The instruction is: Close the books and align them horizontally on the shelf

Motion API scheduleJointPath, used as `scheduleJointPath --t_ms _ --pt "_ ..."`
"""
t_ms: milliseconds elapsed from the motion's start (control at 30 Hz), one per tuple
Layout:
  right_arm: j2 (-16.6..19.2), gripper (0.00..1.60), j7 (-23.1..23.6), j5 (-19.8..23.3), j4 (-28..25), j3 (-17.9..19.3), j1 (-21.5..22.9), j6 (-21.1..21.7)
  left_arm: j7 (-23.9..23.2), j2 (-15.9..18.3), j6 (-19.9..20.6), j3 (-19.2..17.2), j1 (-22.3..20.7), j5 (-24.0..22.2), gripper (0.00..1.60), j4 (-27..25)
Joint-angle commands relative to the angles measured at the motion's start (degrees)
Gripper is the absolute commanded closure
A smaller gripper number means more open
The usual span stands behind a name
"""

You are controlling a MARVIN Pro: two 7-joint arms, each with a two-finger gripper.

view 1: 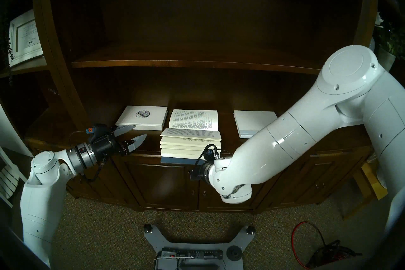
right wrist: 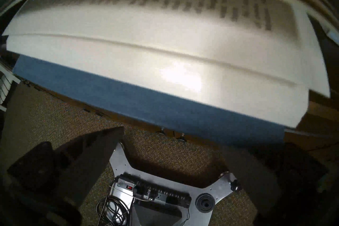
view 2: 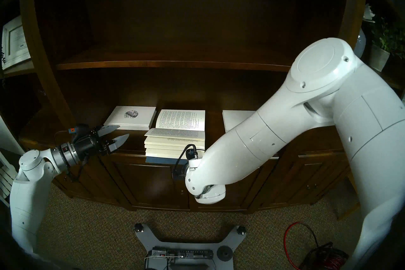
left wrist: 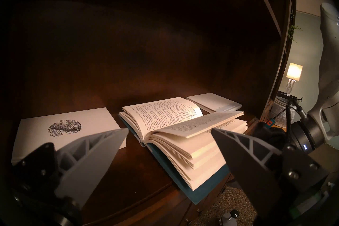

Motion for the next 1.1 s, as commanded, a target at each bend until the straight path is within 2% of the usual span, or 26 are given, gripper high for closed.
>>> scheduleJointPath --t_ms 0,233,333,533,800,1067 --pt "-1.6 0.00 -6.0 -3.7 -4.4 -0.3 5.5 -7.1 0.1 0.0 -0.3 -0.6 -1.1 -0.6 0.00 -1.2" --pt "-2.6 0.00 -11.9 -6.4 -8.1 -0.7 8.6 -10.9 0.1 0.0 -0.3 -0.6 -1.1 -0.6 0.00 -1.2" --pt "-3.3 0.00 -12.9 -7.6 -9.0 -1.8 10.4 -12.3 0.1 0.0 -0.3 -0.6 -1.1 -0.6 0.00 -1.2" --pt "-3.9 0.00 -13.3 -10.6 -7.1 -2.2 13.1 -11.2 0.0 0.1 -0.3 -0.6 -1.1 -0.5 0.00 -1.1" --pt "-3.6 0.00 -10.2 -12.7 -1.8 -2.2 16.1 -9.0 0.0 0.1 -0.3 -0.6 -1.1 -0.5 0.00 -1.1" --pt "-3.3 0.00 -4.9 -11.4 5.5 -1.5 15.0 -3.5 0.1 0.0 -0.3 -0.6 -1.1 -0.6 0.00 -1.1"
